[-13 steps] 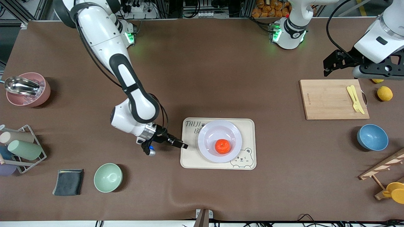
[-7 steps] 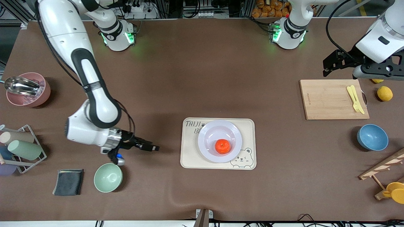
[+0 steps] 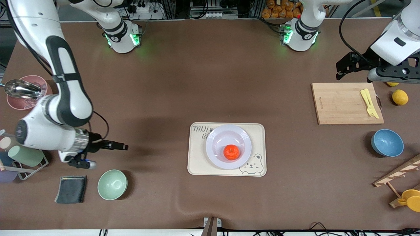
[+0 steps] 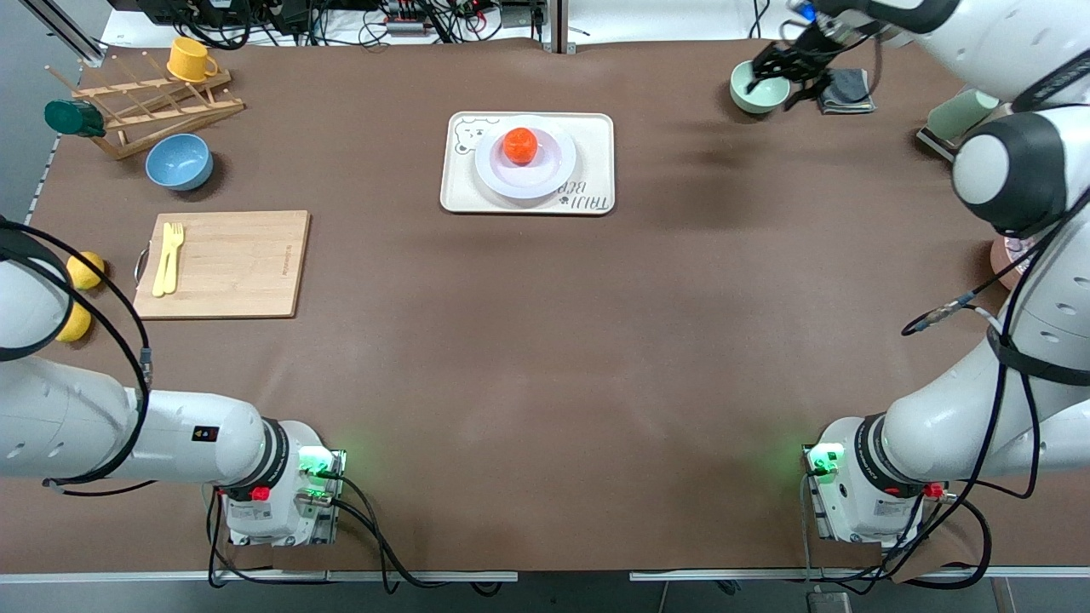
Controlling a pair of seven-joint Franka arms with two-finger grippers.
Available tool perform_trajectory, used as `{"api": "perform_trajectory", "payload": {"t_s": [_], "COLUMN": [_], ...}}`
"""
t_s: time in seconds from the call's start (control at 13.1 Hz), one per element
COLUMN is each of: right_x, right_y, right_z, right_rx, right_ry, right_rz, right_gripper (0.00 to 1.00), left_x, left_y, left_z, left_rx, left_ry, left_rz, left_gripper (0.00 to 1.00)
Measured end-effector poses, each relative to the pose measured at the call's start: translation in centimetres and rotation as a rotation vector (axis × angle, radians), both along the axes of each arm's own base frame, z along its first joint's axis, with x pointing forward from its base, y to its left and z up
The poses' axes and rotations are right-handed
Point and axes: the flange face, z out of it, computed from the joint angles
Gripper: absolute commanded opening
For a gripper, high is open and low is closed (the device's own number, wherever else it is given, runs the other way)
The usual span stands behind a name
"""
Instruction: Place orange and plate with both arms
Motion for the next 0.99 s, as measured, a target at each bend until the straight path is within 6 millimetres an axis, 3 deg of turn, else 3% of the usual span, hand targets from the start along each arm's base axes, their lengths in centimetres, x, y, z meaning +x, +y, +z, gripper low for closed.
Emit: {"api": "perform_trajectory", "payload": {"t_s": [0.23, 0.38, 0.84, 0.99], "right_x": [-0.2, -0.7, -3.6, -5.2], "right_y": [-5.3, -7.3, -7.8, -7.7], "right_z": [5.5, 9.4, 21.7, 23.7], "right_rx": [-0.064, -0.105, -0.25, -0.262], "right_ry": [0.022, 0.068, 0.117, 0.1], "right_rz": [0.101, 0.145, 0.097, 0.084], "right_gripper": [1.0, 1.0, 1.0, 1.0], "left_x": [0.0, 0.0, 0.1, 0.1], "left_y": [0.0, 0.0, 0.0, 0.0], "left_z": [0.0, 0.0, 0.0, 0.0], "left_rx": [0.0, 0.0, -0.001, -0.001], "left_ry": [-0.002, -0.002, -0.004, -0.004], "left_rz": [0.0, 0.0, 0.0, 0.0], "left_gripper": [1.0, 1.0, 1.0, 1.0]}}
